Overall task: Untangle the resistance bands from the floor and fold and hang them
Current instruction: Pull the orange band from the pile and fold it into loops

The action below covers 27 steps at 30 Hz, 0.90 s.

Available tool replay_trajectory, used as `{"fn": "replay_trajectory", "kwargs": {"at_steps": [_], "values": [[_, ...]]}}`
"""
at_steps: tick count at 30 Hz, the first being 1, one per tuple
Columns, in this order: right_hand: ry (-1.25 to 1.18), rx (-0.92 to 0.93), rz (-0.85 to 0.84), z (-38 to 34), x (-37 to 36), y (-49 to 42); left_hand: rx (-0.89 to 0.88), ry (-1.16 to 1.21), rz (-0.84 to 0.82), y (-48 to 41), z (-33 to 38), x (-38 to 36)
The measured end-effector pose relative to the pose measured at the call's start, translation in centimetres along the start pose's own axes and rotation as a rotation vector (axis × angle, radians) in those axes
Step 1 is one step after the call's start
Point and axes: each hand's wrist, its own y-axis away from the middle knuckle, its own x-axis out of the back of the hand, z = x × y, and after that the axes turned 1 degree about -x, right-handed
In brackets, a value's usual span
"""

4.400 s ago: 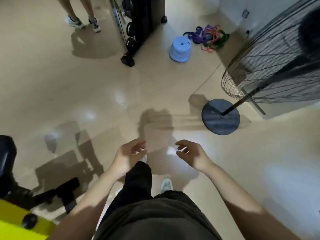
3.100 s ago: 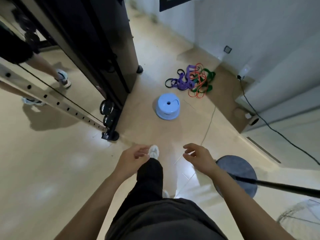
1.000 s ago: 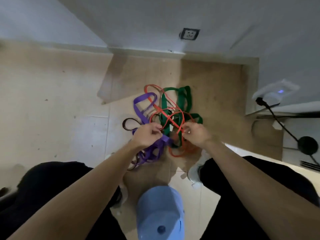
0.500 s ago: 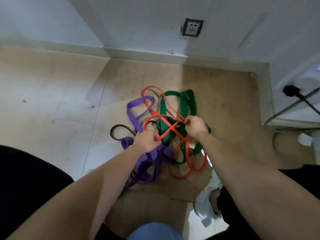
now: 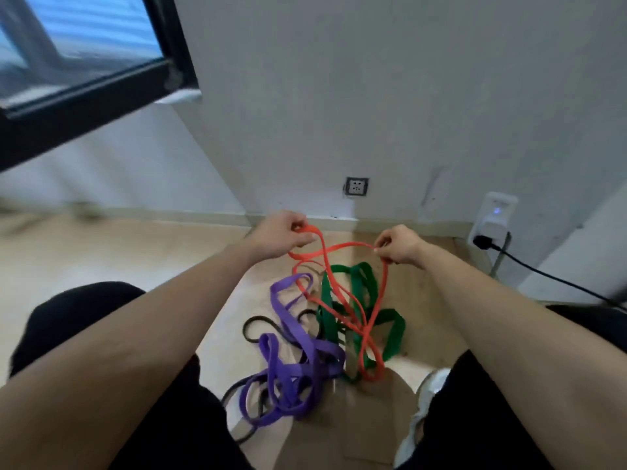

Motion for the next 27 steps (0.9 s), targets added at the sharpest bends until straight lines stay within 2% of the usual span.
{"fn": "replay_trajectory", "kwargs": {"at_steps": [6,11,15,21,27], "values": [[0.164,0.196,-0.039,-6.9,4.9,3.4,-0.163,0.081,0.112,0.9,8.0,6.0],[-0.257,0.319,-0.177,-11.2,6.6,7.3,-0.213,0.133,0.217,1.3,10.7,7.3],[-0.42,0.333,-0.183,-12.0,6.6,8.4,-0.149,0.213,0.274,0.3,11.0,7.8],[-0.611,0.306,0.022,-11.6,6.3,6.9,0.021,0.363,0.152,-1.7,9.3,9.0],[-0.556,0.294,0.036,-10.7,8.7,3.8,0.045,0.342,-0.116,-5.6,5.6,9.3]]}}
